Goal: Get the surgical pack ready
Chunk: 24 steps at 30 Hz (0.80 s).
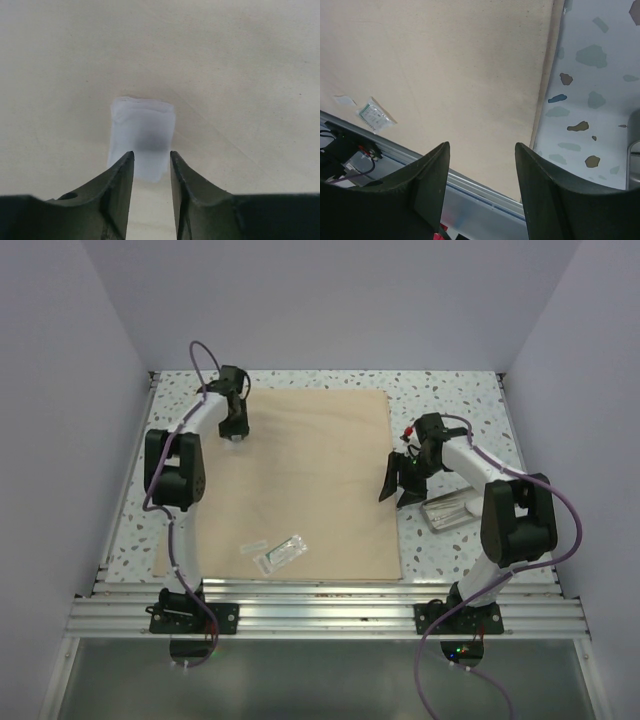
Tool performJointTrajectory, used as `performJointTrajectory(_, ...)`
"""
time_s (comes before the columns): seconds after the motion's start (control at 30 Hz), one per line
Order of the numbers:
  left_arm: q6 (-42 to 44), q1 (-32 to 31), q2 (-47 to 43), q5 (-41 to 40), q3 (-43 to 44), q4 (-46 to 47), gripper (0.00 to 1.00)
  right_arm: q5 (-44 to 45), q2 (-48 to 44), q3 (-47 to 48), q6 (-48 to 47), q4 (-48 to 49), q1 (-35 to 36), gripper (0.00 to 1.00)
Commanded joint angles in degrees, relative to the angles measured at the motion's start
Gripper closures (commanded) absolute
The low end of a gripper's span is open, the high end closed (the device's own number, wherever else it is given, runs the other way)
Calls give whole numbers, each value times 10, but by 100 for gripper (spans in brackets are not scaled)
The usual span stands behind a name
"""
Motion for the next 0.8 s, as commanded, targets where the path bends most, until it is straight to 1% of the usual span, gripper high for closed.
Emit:
performJointTrajectory(0.0, -20, 39, -42, 24, 13, 21, 59, -15, 0, 17, -11, -4, 4, 41)
performJointTrajectory(0.07, -26, 62, -48, 56, -1, 33, 57, -15, 0, 15, -12, -4, 5, 41)
performJointTrajectory(0.1, -26, 70, -61, 71, -28, 46, 56, -15, 1, 15, -12, -5, 5, 41)
performJointTrajectory(0.13, -30, 79, -68, 99, -43, 74, 57, -17, 1, 13, -11, -5, 4, 41)
performJointTrajectory(0.2, -34, 107, -79, 136, -80, 99, 58, -18, 2, 12, -12, -3, 5, 41)
performJointTrajectory(0.23, -36, 122, -80, 168, -88, 115, 59, -19, 4, 12, -11, -3, 5, 41)
performJointTrajectory(0.33, -37, 142, -74, 230, -110, 138, 60, -21, 6, 12, -10, 0, 6, 41)
performJointTrajectory(0.43, -34, 146, -69, 273, -123, 160, 60, -22, 6, 12, -9, 1, 6, 41)
performJointTrajectory(0.53, -43, 146, -68, 308, -140, 187, 60, -22, 6, 10, -8, 0, 8, 41)
performJointTrajectory(0.63, -57, 146, -74, 322, -162, 212, 61, -21, 6, 10, -9, -1, 9, 41)
performJointTrajectory(0.77, -58, 147, -67, 328, -169, 210, 60, -20, 6, 11, -8, -1, 10, 41)
